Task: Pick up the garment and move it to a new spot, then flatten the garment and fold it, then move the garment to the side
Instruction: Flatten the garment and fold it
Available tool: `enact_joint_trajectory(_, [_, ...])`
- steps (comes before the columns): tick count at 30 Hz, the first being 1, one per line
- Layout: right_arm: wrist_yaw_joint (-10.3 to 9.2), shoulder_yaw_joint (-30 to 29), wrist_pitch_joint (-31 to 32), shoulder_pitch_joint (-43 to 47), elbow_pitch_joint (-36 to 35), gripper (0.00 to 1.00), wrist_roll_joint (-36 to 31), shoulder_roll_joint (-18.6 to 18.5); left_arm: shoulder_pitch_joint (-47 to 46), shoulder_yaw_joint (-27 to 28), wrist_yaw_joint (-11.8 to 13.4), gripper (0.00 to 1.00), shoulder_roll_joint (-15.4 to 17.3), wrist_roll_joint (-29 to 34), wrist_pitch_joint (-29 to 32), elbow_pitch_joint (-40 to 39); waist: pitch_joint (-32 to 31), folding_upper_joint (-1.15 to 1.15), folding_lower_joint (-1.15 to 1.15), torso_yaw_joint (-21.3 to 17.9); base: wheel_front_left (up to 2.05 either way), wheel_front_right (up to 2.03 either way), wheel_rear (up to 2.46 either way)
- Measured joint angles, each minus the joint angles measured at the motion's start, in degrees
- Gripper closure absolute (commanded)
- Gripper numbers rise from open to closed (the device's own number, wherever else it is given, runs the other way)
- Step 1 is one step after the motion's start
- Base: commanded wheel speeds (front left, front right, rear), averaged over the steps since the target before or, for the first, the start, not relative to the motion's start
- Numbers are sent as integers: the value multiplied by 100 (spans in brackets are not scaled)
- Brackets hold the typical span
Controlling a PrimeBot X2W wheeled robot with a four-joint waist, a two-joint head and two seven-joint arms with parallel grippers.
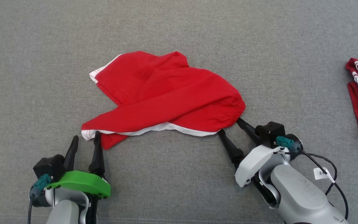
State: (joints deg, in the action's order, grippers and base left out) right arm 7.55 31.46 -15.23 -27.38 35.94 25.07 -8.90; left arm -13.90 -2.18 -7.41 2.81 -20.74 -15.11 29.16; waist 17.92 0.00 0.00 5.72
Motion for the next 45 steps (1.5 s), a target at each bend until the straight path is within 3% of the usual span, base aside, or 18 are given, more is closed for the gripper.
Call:
enact_joint_trajectory(24, [-2,140,1,75,-170,0,14,-75,-35,-151,-9,1,-1,-241,-1,34,-49,0,0,-93,0,0,0])
enact_joint_trajectory(25, [-2,152,1,77,-179,4,16,-76,-29,-152,-9,17,-1,-241,-1,30,-51,0,0,-94,0,0,0])
enact_joint_trajectory(26, [-2,166,1,77,-191,27,21,-78,-27,-153,-9,74,-1,-241,-1,25,-50,0,0,-95,0,0,0])
enact_joint_trajectory(27, [-2,178,2,77,-200,51,21,-81,-27,-166,-9,100,0,-230,-1,15,-48,0,0,-96,0,0,0])
enact_joint_trajectory(28, [-2,186,2,76,-205,60,21,-82,-27,-176,-9,100,-1,-220,-1,5,-44,0,0,-97,0,0,0])
enact_joint_trajectory(29, [-2,201,2,76,-215,60,21,-82,-27,-198,-9,100,-1,-155,-1,-14,-38,0,0,-96,0,0,0])
enact_joint_trajectory(30, [-2,213,3,76,-236,100,21,-86,-28,-211,-10,100,-1,-151,-1,-19,-35,0,0,-94,0,0,0])
enact_joint_trajectory(45, [-2,208,9,243,-367,100,152,-85,220,-358,-10,100,44,-73,-1,-47,-376,0,0,-49,0,0,0])
